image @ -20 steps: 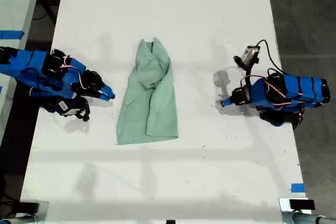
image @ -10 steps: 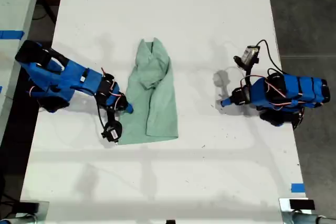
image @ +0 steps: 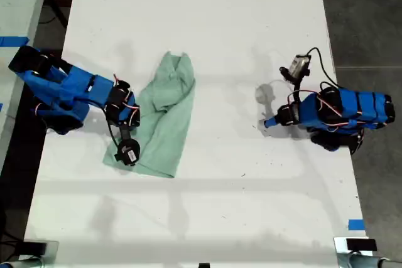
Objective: Fold t shirt
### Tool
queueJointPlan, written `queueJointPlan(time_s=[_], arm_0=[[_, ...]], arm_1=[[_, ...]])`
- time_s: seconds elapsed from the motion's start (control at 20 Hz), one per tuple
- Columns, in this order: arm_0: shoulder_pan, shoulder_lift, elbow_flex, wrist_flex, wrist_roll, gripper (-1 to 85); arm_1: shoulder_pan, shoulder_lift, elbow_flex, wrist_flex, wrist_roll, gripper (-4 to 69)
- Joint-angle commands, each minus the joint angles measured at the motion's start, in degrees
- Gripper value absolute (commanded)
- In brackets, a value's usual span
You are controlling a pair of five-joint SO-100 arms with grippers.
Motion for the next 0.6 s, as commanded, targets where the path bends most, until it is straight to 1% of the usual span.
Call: queueJointPlan(time_s=[0.0,0.15,0.25,0.4,0.55], arm_0=[[-0.4,7.6,-4.2,3.4,-1.0,-0.3],[-1.1,7.9,-8.3,3.5,0.4,-0.3],[-2.4,4.9,-11.7,2.9,3.2,-0.3],[-4.4,-4.8,-21.4,1.5,10.5,-0.3],[-6.4,-19.6,-36.7,1.7,17.7,-0.3]], arm_1=[[-0.4,0.7,3.6,0.0,-0.8,-2.0],[-0.3,0.7,3.6,0.0,-0.8,-2.0],[-0.3,0.7,3.6,0.0,-0.8,-2.0],[-0.3,0.7,3.6,0.0,-0.8,-2.0],[-0.3,0.7,3.6,0.0,-0.9,-2.0]])
